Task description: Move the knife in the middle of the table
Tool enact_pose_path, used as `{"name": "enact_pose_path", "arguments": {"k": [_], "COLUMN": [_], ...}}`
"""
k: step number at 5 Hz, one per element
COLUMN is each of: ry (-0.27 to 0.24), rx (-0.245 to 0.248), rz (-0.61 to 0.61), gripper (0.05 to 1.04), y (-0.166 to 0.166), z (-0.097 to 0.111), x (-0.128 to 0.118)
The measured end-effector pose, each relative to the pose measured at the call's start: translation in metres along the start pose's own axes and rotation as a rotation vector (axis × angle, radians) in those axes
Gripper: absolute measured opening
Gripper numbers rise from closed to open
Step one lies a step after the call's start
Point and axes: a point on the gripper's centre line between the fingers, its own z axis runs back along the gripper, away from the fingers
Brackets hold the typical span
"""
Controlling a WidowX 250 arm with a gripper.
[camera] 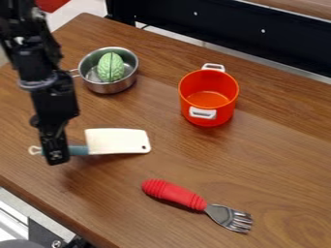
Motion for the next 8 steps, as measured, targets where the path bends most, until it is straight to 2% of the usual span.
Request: {"name": "enact_pose_path", "arguments": {"k": [2,3,5,6,7,8], "ry": [0.008,0.006,0.022,0.023,0.008,-0.048], "rx": [0.005,-0.005,0.029,0.030,-0.014,-0.038], "rz": [0.050,0.071,0.122,0.133,0.147,0.193], "gripper": [0.235,0.282,0.823,0.999,1.001,1.001], "y": [-0.011,-0.012,-0.003,-0.001,0.001,0.007], "z": [-0.008,-0.010,-0.019,-0.018,-0.008,0.002], "x": [0.024,0.026,0.025,0.023,0.018,0.018]}}
